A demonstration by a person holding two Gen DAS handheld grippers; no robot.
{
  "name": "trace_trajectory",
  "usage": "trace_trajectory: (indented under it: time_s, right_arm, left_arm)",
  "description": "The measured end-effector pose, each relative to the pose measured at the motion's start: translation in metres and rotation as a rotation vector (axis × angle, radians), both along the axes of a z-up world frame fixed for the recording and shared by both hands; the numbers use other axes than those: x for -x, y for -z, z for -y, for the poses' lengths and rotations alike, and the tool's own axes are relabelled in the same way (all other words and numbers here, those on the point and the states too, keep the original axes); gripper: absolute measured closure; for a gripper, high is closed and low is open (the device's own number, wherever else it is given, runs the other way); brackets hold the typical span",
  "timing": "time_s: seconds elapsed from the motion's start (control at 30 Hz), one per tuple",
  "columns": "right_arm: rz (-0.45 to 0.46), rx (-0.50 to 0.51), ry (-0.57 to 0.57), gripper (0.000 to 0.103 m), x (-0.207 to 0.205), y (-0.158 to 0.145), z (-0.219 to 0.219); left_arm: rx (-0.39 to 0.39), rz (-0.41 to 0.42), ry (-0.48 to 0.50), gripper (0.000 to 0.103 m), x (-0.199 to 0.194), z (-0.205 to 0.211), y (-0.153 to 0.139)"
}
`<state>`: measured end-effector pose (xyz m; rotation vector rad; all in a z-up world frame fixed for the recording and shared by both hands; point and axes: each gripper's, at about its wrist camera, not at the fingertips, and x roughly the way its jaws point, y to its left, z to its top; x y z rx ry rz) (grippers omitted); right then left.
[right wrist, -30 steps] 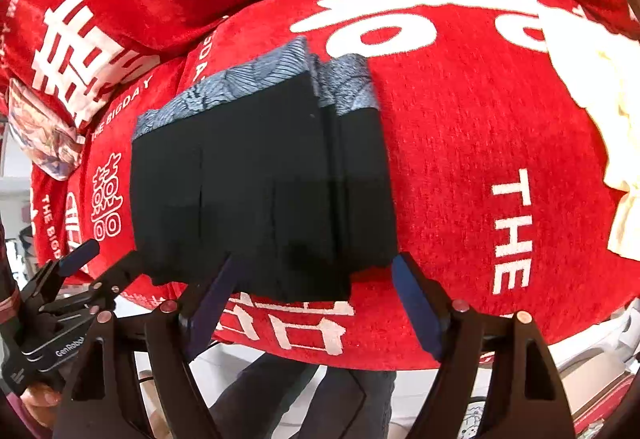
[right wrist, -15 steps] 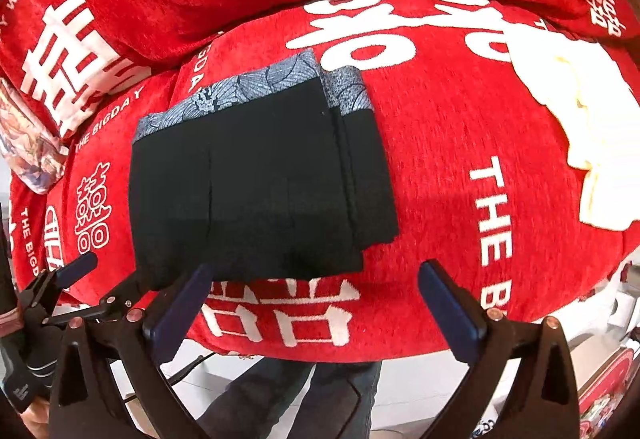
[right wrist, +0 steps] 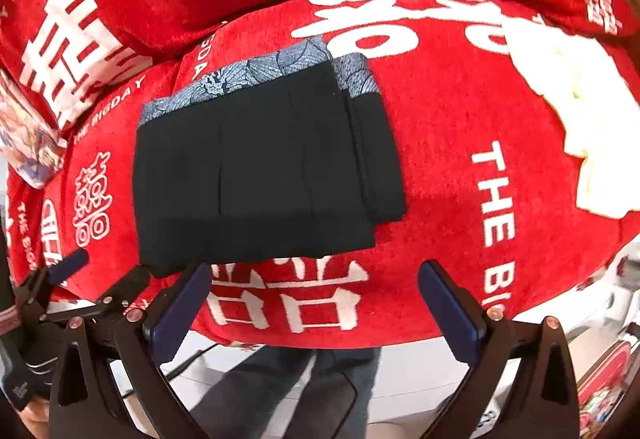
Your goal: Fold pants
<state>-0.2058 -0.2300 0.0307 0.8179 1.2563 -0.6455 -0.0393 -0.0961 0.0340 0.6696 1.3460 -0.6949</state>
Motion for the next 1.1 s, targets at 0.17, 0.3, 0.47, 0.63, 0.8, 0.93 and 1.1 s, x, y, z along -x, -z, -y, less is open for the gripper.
trace_trajectory:
  time_s: [0.17, 0.3, 0.47, 0.63, 0.8, 0.93, 1.1]
  right_arm:
    - [-0.025, 0.052, -0.031, 0.000, -0.008, -0.006, 0.000]
    - [-0.024, 0.080, -0.032, 0.000, -0.011, -0.010, -0.002]
    - [-0.034, 0.092, -0.044, 0.000, -0.011, -0.010, -0.006]
    - [-0.038, 0.090, -0.038, 0.000, -0.010, -0.007, -0.008]
    - [-0.041, 0.090, -0.032, 0.000, -0.010, -0.007, -0.006]
    - [-0.044, 0.088, -0.031, 0.000, -0.011, -0.006, -0.003]
    - [-0.047, 0.084, -0.045, 0.000, -0.017, -0.005, -0.003]
  left_arm:
    - [0.009, 0.023, -0.005, 0.001, -0.003, 0.001, -0.003]
    - [0.001, 0.048, 0.004, 0.001, -0.004, 0.004, -0.003]
    - [-0.007, 0.057, 0.024, 0.001, -0.005, 0.010, -0.001]
    - [-0.007, 0.062, 0.031, 0.001, -0.004, 0.016, 0.000]
    - [-0.007, 0.063, 0.037, 0.001, -0.003, 0.020, 0.001]
    - [-0.004, 0.060, 0.042, 0.001, -0.003, 0.022, 0.001]
    - [-0.010, 0.059, 0.035, 0.001, -0.005, 0.020, 0.004]
